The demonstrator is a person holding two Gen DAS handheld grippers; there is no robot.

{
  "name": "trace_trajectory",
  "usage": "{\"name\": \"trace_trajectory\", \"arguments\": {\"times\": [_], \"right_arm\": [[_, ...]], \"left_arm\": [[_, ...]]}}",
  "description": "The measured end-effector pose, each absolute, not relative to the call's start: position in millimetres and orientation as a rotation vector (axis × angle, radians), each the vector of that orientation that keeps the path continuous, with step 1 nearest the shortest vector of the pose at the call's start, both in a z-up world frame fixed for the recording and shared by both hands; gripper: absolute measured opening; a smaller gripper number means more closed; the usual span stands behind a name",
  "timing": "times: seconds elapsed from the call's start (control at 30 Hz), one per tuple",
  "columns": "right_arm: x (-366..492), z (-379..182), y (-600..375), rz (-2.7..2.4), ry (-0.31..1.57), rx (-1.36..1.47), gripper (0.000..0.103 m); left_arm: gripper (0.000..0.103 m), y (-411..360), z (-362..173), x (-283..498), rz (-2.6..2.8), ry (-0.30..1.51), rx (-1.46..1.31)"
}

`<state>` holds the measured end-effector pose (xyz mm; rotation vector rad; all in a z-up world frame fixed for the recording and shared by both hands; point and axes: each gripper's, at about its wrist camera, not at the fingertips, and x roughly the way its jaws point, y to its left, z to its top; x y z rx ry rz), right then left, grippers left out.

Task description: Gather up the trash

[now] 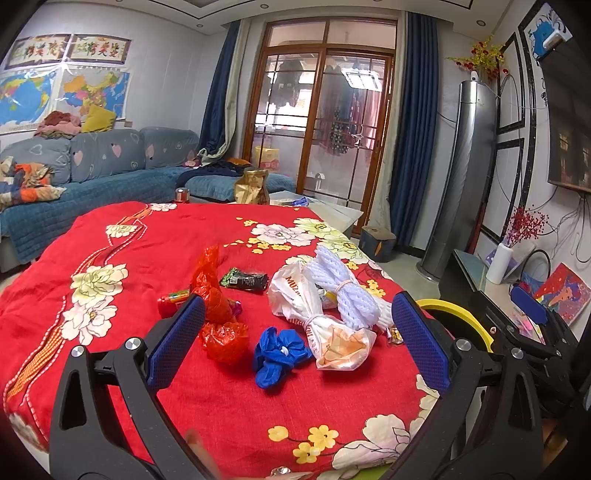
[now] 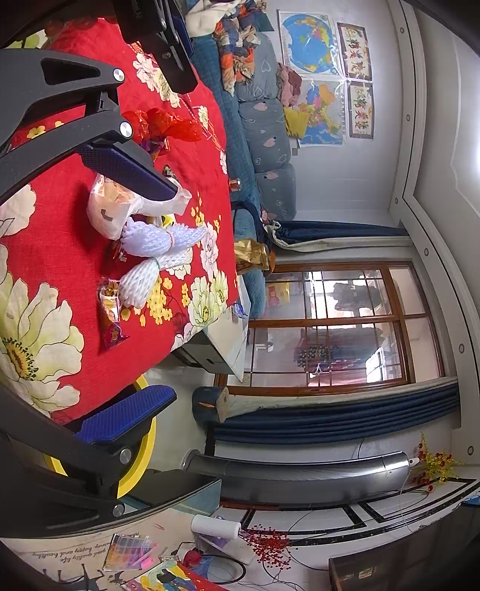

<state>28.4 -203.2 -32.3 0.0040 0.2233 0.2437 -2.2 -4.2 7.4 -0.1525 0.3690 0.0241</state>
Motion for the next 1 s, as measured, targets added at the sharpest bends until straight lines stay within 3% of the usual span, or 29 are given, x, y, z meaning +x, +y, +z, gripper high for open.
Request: {"name": "trace_trajectory", "arguments": {"times": [1.0], "right_arm": [[35.0, -50.3, -207.4, 0.232, 0.251, 0.011, 0.097]], "left_arm": [[0.093, -5.0, 7.8, -5.1, 0.022, 0.371, -0.148]]}}
